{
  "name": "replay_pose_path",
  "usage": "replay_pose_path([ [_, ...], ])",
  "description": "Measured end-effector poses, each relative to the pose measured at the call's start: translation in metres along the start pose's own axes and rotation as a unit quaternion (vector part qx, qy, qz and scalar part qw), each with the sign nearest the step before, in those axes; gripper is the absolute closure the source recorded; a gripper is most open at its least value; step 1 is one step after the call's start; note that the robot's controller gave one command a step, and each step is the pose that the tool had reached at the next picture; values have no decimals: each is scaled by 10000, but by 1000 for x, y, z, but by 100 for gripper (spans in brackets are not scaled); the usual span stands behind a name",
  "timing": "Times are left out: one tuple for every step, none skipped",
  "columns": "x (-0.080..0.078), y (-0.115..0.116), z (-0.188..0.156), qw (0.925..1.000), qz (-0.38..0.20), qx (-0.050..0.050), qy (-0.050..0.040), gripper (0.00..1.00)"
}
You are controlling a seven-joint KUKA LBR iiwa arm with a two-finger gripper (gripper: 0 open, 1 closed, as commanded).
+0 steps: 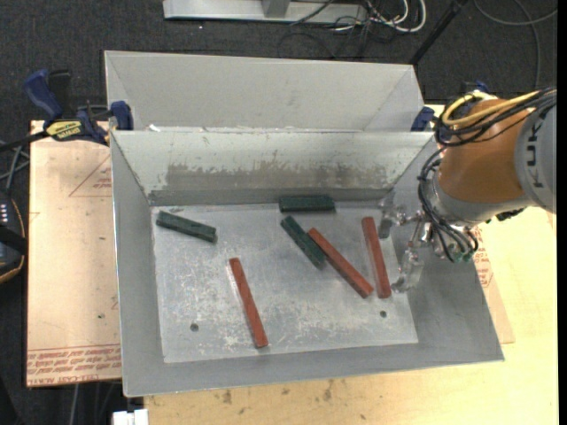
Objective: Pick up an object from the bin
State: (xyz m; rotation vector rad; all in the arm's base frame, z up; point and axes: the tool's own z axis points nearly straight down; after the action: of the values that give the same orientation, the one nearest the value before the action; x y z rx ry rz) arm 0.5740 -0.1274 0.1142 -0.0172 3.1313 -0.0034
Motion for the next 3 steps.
replay_pose_path([
  [-1, -3, 34, 9977, 678, -20, 58, 0],
  [12, 21, 38, 9949, 1005, -7, 39, 0],
  [-18, 47, 44, 9969, 788, -13, 35, 100],
])
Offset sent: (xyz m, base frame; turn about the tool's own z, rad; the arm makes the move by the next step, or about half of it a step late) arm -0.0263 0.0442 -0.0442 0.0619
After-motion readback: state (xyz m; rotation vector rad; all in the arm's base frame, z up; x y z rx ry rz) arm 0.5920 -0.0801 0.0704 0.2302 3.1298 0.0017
